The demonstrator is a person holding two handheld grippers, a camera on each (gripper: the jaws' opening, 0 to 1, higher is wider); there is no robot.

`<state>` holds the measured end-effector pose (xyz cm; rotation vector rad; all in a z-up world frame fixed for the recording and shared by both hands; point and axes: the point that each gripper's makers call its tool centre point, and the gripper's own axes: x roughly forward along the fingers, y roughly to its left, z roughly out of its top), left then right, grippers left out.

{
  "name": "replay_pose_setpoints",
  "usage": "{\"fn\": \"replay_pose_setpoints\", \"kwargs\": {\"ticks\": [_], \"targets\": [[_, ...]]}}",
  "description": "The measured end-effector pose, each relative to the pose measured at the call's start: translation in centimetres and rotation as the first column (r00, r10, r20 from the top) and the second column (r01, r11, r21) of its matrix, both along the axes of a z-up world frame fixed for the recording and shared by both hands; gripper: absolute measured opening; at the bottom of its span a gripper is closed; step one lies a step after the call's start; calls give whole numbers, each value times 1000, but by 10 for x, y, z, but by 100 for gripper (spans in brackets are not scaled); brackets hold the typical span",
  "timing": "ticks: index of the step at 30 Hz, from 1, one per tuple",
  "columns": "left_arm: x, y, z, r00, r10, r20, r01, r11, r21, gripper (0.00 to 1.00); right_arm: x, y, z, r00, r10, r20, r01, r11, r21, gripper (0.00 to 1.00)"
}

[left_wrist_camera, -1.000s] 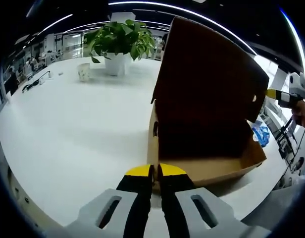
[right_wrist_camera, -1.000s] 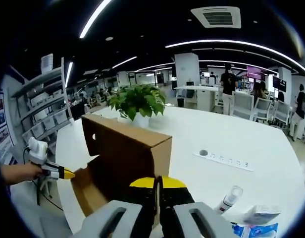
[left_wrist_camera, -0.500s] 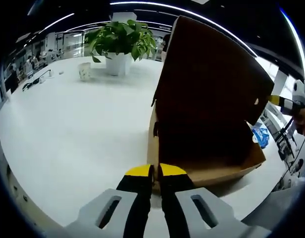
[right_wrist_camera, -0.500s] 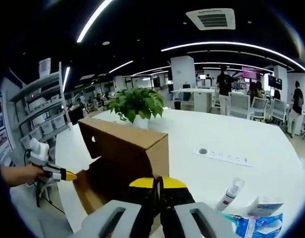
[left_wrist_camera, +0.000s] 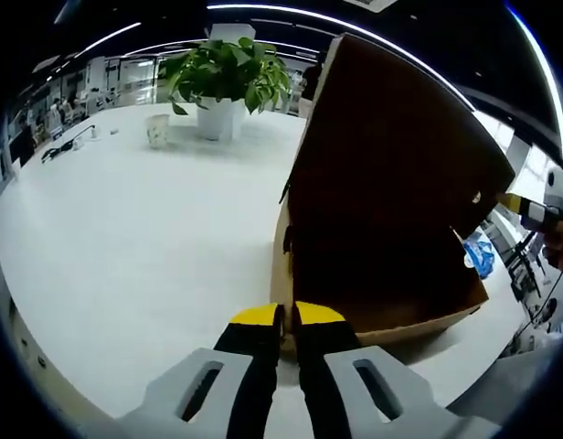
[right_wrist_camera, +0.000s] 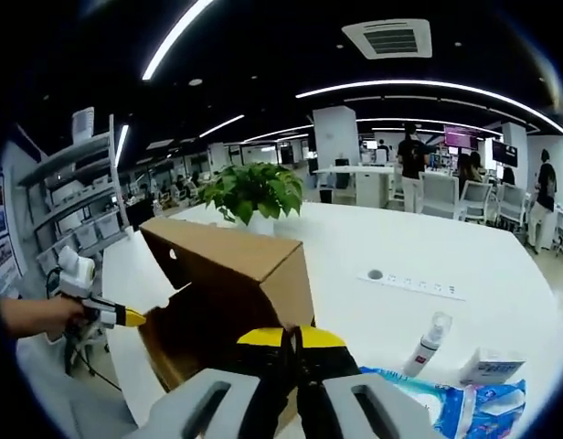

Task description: Operate the shoe box by opening the lid, removing the specified soft item, and placing it in the target area until the item is outside and the box remains undamaged.

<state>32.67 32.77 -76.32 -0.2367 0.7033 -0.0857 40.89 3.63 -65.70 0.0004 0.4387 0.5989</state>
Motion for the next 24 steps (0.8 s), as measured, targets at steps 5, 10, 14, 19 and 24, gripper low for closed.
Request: {"fn": "replay_pose_setpoints", "kwargs": {"ticks": [5, 10, 14, 19, 24], "targets": [[0, 0, 0, 1000, -11, 2, 11, 1000, 10, 4, -6, 0, -2, 1000, -8, 0, 8, 1000, 4, 0], [0, -1, 1, 999, -32, 18, 31, 999, 27, 4, -11, 0, -4, 1000, -22, 1, 22, 1000, 14, 0], [1, 0, 1, 999, -33, 23, 32, 999, 29, 4, -15, 1, -6, 1000, -31, -2, 31, 999, 21, 0], [1, 1, 2, 999, -43, 23, 42, 997, 57, 5, -19, 1, -9, 999, -34, -2, 34, 999, 21, 0], [2, 3, 4, 999, -37, 32, 35, 997, 62, 8, -23, 0, -11, 999, -37, 0, 37, 999, 19, 0]]}}
